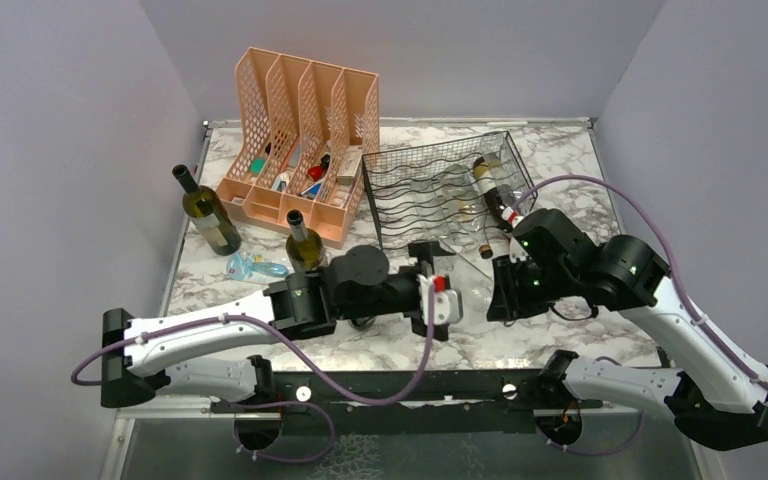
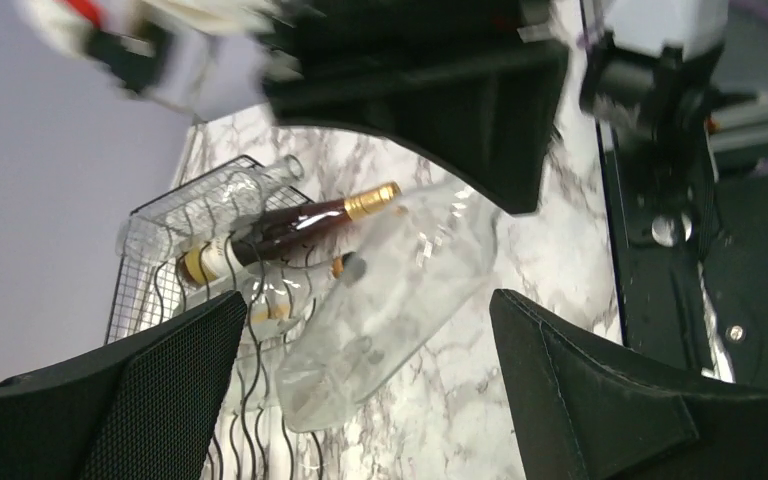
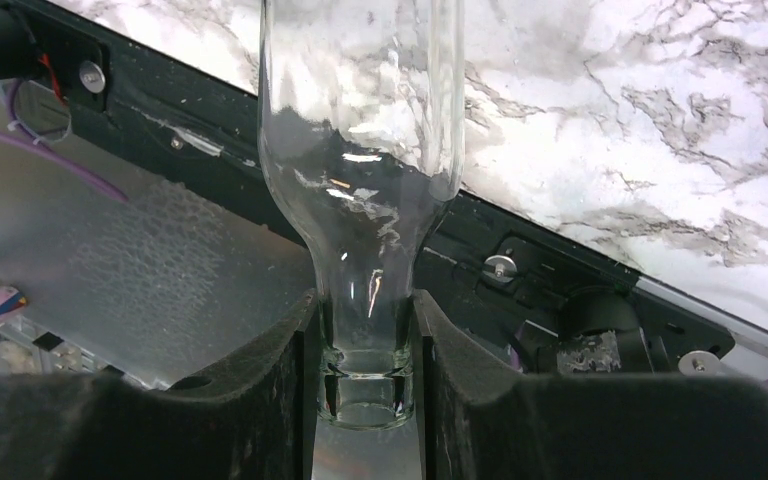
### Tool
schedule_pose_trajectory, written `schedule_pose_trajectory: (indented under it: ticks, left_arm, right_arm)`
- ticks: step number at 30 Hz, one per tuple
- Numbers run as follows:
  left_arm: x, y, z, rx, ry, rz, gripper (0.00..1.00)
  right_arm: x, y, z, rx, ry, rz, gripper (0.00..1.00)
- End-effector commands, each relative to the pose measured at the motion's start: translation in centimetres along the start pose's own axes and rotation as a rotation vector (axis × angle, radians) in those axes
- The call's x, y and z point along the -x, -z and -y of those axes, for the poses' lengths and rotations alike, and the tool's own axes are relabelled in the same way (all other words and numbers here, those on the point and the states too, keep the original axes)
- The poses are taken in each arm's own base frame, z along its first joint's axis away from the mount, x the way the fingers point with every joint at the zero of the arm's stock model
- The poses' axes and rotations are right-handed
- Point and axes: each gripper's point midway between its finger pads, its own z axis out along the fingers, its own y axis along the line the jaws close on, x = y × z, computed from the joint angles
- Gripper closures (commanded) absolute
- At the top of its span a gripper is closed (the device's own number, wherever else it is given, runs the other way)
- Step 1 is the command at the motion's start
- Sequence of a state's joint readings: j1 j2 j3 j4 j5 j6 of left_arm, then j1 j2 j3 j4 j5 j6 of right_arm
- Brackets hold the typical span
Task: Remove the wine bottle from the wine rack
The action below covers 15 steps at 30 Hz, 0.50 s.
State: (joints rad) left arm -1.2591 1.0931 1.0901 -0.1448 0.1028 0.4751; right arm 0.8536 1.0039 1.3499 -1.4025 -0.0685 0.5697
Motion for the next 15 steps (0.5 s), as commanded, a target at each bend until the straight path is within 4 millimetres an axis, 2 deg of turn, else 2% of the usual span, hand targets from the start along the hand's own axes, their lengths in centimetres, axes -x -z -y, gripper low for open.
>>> schedule_pose_trajectory:
  ticks: [1,6,9,12,15]
  left_arm:
    - [-3.0,-2.0,1.3,0.032,-0.200,-0.127,0.01]
    - [-3.0,-4.2,1.8,0.091,-0.240,-0.103,0.01]
    - [-4.5,-5.3,2.4,0.105,-0.266,-0.139,0.02]
    - [-5.3,-6.2,2.9,0.133,-0.300,-0.162,0.06]
    - [-5.2,-7.0,3.3,0.153,-0.307,-0.149,0.13]
  right_arm:
    - [0.1,1.9,-1.0,0.073,0.004,0.049,0.99]
    - [0.2,2.5,-1.5,0.104,-0.006,0.067,0.99]
    - [0.0,2.7,-2.1,0.145,-0.009,0.066,0.99]
    - [-0.2,2.9,-2.5,0.168,-0.012,0.061,0.99]
    - [-0.3,3.1,-2.7,0.183,-0.015,0.060,0.99]
